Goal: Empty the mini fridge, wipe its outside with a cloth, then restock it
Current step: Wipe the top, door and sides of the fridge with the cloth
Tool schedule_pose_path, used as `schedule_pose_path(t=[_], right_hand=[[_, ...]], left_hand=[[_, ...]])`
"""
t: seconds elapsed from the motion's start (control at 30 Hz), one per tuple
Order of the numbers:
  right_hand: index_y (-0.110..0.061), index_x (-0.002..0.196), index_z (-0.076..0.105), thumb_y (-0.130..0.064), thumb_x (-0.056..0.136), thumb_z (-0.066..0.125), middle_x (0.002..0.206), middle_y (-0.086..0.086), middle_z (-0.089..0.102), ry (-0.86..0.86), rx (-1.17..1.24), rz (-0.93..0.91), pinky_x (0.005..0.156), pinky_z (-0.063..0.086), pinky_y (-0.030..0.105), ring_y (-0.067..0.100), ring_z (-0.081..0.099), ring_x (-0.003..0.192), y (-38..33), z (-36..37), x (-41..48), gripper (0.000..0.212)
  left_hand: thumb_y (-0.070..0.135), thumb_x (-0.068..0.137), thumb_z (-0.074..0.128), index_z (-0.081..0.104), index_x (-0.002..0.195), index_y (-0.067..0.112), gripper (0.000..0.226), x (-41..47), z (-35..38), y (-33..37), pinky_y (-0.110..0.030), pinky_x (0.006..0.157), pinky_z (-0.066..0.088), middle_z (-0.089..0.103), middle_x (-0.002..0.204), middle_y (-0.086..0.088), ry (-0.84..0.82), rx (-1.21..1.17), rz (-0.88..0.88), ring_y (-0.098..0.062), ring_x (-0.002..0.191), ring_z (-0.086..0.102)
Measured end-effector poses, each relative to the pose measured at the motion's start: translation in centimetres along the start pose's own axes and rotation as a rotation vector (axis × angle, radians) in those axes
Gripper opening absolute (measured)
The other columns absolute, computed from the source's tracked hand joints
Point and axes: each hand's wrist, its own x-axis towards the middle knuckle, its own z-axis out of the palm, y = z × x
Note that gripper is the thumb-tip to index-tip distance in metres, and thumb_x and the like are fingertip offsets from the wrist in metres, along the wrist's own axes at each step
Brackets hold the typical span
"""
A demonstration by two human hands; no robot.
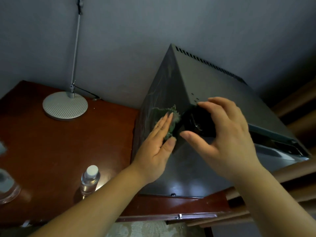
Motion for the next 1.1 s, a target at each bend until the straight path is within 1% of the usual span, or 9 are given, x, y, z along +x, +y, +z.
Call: schedule_pose_path(t=[0.1,0.23,0.37,0.5,0.73,0.87,0.93,1.0,1.1], right_hand=[[-0.034,0.148,0.039,-0.077,0.086,0.042,0.16,-0.007,0.026,-0.181,0.017,0.069,0.122,0.022,0.049,0.014,0.018,0.15,-1.0,-0.7,1.8,0.075],[-0.044,0.155,0.024,-0.077,0.086,0.031,0.165,-0.018,0.013,-0.364,0.124,0.182,0.126,0.008,0.043,0.001,0.002,0.152,-1.5,-1.4,4.0,0.077],[-0.04,0.156,0.024,-0.068,0.093,0.022,0.165,-0.02,0.015,-0.386,0.21,0.279,0.126,0.006,0.033,-0.004,0.004,0.151,-1.4,-1.4,4.6,0.069],[-0.038,0.157,0.02,-0.056,0.101,0.031,0.165,-0.02,0.011,-0.411,0.159,0.283,0.125,0.003,0.028,-0.003,0.001,0.151,-1.5,-1.2,4.5,0.06],[-0.031,0.16,0.018,-0.053,0.102,0.034,0.168,-0.013,0.009,-0.412,0.092,0.238,0.126,0.006,0.033,0.005,0.002,0.153,-1.5,-1.0,4.6,0.064],[-0.027,0.16,0.02,-0.052,0.102,0.032,0.168,-0.007,0.012,-0.4,0.079,0.206,0.126,0.011,0.039,0.01,0.005,0.154,-1.3,-0.7,4.8,0.065],[-0.026,0.16,0.02,-0.054,0.101,0.031,0.168,-0.006,0.013,-0.403,0.085,0.176,0.125,0.011,0.039,0.011,0.006,0.155,-1.0,-0.8,4.7,0.066],[-0.027,0.16,0.021,-0.055,0.101,0.031,0.168,-0.006,0.014,-0.409,0.089,0.144,0.125,0.012,0.038,0.012,0.008,0.154,-0.6,-1.1,4.7,0.066],[-0.028,0.155,0.033,-0.056,0.1,0.034,0.164,-0.007,0.027,-0.405,0.075,0.091,0.12,0.021,0.04,0.016,0.019,0.151,0.1,-1.8,5.0,0.061]], left_hand=[[0.058,0.099,0.035,0.012,0.147,0.057,0.052,2.2,-0.7,0.8,-0.036,0.127,0.012,0.013,0.165,0.022,-0.048,-0.02,-0.017,0.006,0.151,0.006],[0.058,0.1,0.032,0.007,0.148,0.055,0.054,4.2,-1.4,1.0,-0.038,0.128,0.008,0.006,0.166,0.021,-0.109,0.006,0.002,0.006,0.151,0.0],[0.059,0.099,0.03,0.004,0.147,0.055,0.054,5.6,-1.8,0.8,-0.039,0.128,0.006,0.003,0.167,0.021,-0.145,0.021,-0.004,0.006,0.151,-0.003],[0.063,0.097,0.03,0.006,0.143,0.061,0.052,6.7,-2.1,0.9,-0.037,0.128,0.005,0.003,0.166,0.023,-0.155,-0.013,-0.004,0.008,0.15,-0.003],[0.06,0.097,0.033,0.024,0.151,0.042,0.058,7.2,-1.3,1.2,-0.038,0.128,0.011,0.023,0.163,0.019,-0.047,-0.158,-0.036,0.005,0.15,0.015],[0.033,0.11,0.029,0.038,0.141,0.039,0.033,7.3,-0.3,2.1,-0.025,0.123,0.024,0.042,0.149,0.022,0.067,-0.297,-0.124,0.012,0.139,0.034],[0.021,0.111,0.026,0.038,0.144,0.033,0.037,7.2,-0.1,2.6,-0.014,0.117,0.028,0.042,0.148,0.021,0.087,-0.287,-0.146,0.018,0.133,0.037],[0.024,0.111,0.028,0.034,0.153,0.022,0.042,7.2,-0.1,2.5,-0.019,0.119,0.029,0.041,0.155,0.012,0.101,-0.264,-0.156,0.011,0.138,0.036],[0.045,0.104,0.037,0.034,0.156,0.022,0.058,7.3,0.0,2.1,-0.041,0.124,0.026,0.04,0.158,0.007,0.129,-0.225,-0.174,-0.005,0.146,0.034]])
